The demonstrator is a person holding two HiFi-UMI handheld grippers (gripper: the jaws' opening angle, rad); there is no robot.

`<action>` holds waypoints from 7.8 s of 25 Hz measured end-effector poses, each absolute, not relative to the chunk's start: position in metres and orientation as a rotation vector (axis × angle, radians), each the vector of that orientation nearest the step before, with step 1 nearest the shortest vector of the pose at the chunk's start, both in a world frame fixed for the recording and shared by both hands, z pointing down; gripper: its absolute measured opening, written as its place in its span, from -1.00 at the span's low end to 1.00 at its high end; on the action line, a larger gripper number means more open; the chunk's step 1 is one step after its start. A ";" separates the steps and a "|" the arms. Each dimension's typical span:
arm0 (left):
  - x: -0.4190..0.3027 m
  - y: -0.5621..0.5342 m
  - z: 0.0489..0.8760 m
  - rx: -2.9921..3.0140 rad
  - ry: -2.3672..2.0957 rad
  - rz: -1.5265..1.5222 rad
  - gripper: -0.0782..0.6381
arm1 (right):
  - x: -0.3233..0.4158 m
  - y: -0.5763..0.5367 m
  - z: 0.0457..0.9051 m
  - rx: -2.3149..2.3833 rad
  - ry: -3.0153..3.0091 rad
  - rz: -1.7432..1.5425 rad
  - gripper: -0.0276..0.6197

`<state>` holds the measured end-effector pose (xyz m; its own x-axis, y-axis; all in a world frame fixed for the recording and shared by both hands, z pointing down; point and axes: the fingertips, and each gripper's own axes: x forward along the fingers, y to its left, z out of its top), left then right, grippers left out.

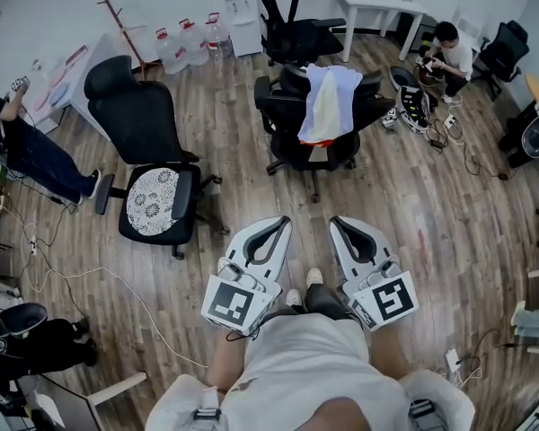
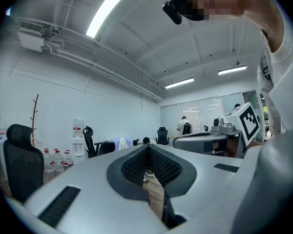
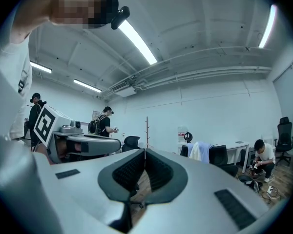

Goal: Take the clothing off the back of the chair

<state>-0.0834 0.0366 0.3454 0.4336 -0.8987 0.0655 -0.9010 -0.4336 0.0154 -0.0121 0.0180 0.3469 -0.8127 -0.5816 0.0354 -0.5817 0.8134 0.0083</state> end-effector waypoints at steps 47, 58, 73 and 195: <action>-0.089 -0.138 0.364 2.590 -1.587 0.082 -0.73 | -0.014 -0.151 0.368 0.958 -2.944 0.085 -0.85; -0.076 -0.186 0.366 2.576 -1.599 0.093 -0.73 | -0.005 -0.202 0.371 0.920 -2.952 0.101 -0.85; -0.069 -0.212 0.381 2.546 -1.583 0.137 -0.73 | 0.003 -0.235 0.393 0.919 -2.920 0.150 -0.85; -0.080 -0.352 0.481 2.671 -1.222 0.289 0.06 | -0.023 -0.348 0.486 1.176 -2.636 0.266 -0.14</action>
